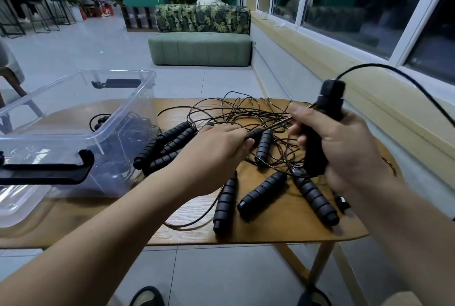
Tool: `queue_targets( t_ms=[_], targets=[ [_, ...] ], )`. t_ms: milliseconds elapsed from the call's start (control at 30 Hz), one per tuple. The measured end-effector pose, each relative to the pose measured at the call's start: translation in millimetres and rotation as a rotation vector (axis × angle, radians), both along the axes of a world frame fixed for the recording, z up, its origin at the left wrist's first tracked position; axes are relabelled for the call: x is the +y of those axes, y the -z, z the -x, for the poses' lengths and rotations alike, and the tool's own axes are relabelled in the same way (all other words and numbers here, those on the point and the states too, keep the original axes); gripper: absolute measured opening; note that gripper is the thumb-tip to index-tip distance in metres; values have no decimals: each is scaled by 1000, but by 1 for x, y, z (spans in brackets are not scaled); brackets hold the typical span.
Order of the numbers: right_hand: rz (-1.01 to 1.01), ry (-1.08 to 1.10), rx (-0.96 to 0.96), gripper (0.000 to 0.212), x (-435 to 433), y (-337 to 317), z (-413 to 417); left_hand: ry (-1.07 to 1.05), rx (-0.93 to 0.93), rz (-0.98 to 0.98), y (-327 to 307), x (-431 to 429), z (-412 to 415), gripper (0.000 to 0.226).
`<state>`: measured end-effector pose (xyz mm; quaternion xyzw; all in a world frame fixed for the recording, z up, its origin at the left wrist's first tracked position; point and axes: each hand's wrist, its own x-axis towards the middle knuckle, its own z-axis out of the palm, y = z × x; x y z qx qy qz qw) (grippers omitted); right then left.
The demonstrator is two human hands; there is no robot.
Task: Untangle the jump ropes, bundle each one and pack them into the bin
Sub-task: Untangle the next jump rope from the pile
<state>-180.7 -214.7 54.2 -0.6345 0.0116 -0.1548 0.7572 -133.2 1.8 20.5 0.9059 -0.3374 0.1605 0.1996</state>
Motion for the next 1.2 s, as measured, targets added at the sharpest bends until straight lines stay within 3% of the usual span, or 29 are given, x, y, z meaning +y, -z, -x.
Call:
queue_targets(
  t_ms=[533, 733, 833, 1067, 1200],
  targets=[
    [-133, 189, -65, 17, -37, -23, -6, -73, 109, -1, -6, 26, -14, 31],
    [-69, 148, -45, 16, -19, -8, -5, -79, 136, -105, 7, 16, -7, 12],
    [-19, 143, -56, 18, -7, -3, -3, -48, 82, -130, 3, 2, 3, 20],
    [-13, 82, -70, 25, 13, 9, -2, 34, 186, 392, -4, -38, 31, 14],
    [-16, 81, -71, 24, 7, 7, -1, 15, 242, 426, 3, -32, 17, 24]
  ],
)
